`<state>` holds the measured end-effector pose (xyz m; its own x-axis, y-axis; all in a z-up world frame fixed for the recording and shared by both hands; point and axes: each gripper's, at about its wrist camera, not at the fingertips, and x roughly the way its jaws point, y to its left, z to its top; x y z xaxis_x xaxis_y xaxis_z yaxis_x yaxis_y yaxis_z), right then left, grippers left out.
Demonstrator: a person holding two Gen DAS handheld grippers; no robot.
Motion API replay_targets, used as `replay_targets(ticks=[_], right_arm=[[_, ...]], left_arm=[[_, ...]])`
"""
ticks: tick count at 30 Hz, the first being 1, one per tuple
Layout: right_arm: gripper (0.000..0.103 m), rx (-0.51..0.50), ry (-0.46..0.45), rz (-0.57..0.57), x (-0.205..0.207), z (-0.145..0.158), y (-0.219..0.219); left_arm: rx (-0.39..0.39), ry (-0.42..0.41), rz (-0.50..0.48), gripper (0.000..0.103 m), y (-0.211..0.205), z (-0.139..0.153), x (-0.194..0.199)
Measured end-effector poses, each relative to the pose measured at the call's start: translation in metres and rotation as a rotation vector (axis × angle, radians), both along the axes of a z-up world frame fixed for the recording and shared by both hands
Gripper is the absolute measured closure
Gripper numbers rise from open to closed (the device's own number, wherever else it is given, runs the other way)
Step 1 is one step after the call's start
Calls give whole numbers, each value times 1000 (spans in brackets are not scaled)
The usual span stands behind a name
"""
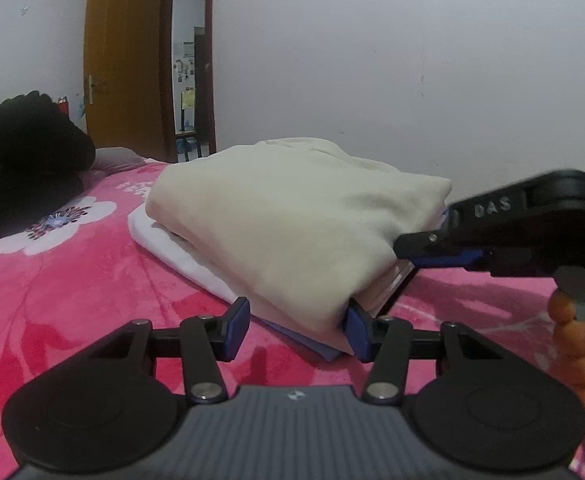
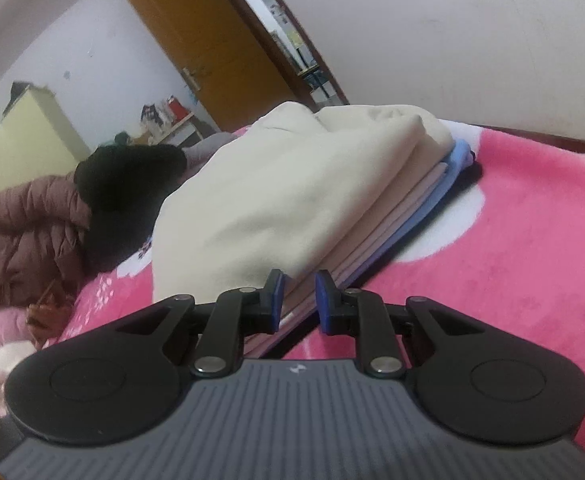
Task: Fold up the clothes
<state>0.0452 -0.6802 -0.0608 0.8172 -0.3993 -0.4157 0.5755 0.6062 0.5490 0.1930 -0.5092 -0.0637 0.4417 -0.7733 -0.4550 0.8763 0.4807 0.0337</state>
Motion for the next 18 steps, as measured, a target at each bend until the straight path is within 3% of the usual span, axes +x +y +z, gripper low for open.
replay_targets(ticks=[4, 9, 12, 16, 18], right_arm=[[86, -6, -16, -10, -5, 4, 6], [86, -32, -32, -1, -25, 19, 32], [84, -48, -41, 5, -37, 28, 47], [58, -120, -6, 27, -64, 42, 85], [52, -172, 34, 40, -77, 47, 109]], left_arm=[[3, 39, -19, 48, 2, 2, 3], [26, 66, -30, 30, 26, 16, -6], [65, 69, -15, 24, 50, 28, -23], [59, 81, 23, 14, 96, 50, -49], [35, 82, 40, 11, 121, 63, -63]])
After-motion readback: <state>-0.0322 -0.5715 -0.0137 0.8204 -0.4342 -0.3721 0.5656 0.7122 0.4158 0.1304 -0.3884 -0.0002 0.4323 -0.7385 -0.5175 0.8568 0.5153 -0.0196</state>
